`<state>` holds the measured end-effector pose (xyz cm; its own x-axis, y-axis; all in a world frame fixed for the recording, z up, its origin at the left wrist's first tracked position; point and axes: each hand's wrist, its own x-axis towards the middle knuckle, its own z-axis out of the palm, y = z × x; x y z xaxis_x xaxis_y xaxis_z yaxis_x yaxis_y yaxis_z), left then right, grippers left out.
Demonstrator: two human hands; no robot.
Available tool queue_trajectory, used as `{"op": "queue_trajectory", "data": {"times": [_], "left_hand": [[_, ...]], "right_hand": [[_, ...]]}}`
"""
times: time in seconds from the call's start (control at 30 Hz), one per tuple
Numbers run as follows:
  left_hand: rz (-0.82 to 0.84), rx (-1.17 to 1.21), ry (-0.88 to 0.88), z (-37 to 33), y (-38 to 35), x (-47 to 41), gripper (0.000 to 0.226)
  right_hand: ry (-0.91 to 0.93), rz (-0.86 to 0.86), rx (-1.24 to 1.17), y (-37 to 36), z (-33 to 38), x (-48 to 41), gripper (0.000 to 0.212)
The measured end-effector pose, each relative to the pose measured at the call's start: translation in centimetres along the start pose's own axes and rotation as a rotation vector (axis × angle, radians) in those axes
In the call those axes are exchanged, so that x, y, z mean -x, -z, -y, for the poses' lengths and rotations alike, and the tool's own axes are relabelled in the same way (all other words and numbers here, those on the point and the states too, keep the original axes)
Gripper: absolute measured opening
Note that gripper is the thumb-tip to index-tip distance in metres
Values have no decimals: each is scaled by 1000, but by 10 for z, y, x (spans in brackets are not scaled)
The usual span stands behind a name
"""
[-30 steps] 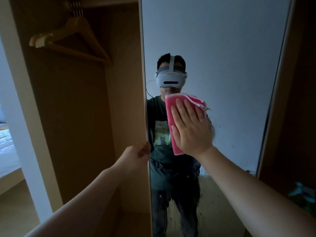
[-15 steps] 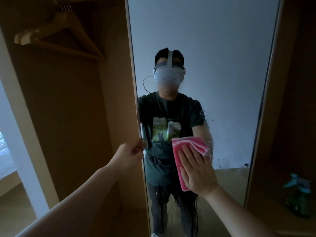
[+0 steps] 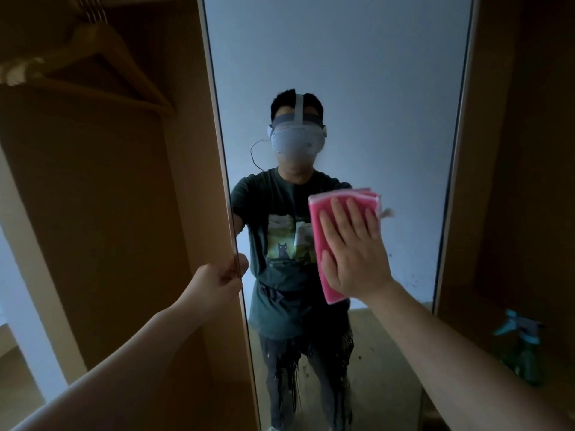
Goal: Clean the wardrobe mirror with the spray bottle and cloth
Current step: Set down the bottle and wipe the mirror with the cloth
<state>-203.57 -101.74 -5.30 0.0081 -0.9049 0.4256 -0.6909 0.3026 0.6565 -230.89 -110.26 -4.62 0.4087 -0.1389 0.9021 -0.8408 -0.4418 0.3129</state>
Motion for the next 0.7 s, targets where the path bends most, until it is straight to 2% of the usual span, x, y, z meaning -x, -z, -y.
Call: {"op": "queue_trajectory", "data": {"times": [0.2, 0.37, 0.5, 0.7], "left_hand": [[-44, -41, 43, 2, -1, -1, 10], [-16, -41, 14, 4, 3, -2, 8], [-30, -12, 24, 8, 3, -3, 18], [-31, 10, 52, 11, 2, -5, 18]], "right_hand": [[-24, -2, 95, 16, -24, -42, 65], [-87, -19, 134, 26, -43, -67, 65], [-73, -21, 137, 26, -46, -65, 64], [-91, -9, 124, 21, -46, -50, 63]]}}
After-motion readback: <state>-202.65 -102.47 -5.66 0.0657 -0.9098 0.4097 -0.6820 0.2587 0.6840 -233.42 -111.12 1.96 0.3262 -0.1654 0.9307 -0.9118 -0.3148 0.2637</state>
